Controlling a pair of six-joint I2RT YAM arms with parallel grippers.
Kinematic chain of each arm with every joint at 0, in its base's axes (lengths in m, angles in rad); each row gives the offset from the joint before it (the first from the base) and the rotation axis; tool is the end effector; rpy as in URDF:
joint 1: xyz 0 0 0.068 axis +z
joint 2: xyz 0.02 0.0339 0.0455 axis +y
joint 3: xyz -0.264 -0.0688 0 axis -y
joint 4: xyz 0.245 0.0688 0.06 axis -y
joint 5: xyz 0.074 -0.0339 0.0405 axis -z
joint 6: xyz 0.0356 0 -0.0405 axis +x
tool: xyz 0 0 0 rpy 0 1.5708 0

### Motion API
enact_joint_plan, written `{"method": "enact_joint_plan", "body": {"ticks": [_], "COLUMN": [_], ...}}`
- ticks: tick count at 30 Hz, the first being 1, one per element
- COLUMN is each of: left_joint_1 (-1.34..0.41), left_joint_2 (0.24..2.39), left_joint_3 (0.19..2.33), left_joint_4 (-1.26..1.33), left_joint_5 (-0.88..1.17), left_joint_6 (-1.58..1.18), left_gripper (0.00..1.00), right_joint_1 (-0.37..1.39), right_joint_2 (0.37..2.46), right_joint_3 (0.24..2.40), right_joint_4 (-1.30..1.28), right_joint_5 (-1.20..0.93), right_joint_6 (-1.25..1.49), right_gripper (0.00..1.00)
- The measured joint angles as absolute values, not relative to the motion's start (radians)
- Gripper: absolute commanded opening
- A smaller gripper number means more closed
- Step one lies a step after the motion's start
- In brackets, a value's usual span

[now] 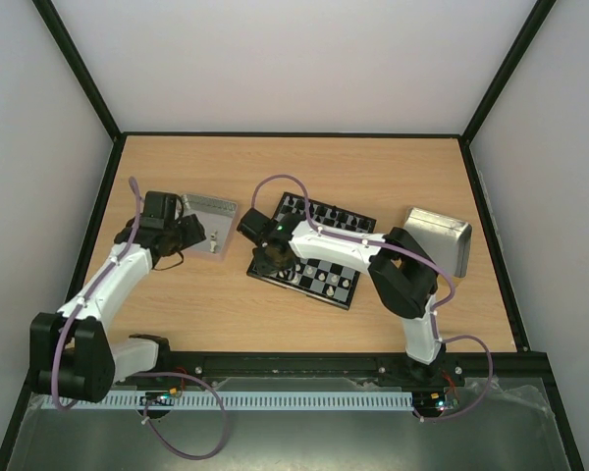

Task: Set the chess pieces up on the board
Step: Place the chess piece on the chessboard, then pick up the chess piece from the storage box.

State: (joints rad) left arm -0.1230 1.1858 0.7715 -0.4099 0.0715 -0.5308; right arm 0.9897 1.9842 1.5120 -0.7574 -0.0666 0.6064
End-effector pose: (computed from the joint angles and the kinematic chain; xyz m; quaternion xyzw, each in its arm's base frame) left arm 0.2415 -0.0324 0.2341 -0.1757 0.9139 -0.1485 0.3345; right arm 0.2221 0.3425 0.1940 -0.1932 0.9658 0.1444 0.0950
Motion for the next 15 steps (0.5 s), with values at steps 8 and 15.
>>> {"method": "enact_joint_plan", "body": {"ticks": [8,15], "left_joint_1": [-0.123,-0.126], "left_joint_2": [1.312,1.528], "left_joint_3": [0.828,0.957], "left_joint_4": [-0.404,-0.422], "left_joint_5": [0.097,0.118], "left_joint_6": [-0.546,-0.507], "left_gripper": [0.44,0.46], "right_joint_1": [0.99,0.99], "right_joint_2": [1.868,1.723], "right_joint_3": [1.457,1.373], "right_joint_4": [-0.696,-0.606], "right_joint_5": [-0.031,0.005], "right_joint_6": [0.617,0.649], "right_gripper": [0.22,0.22]}}
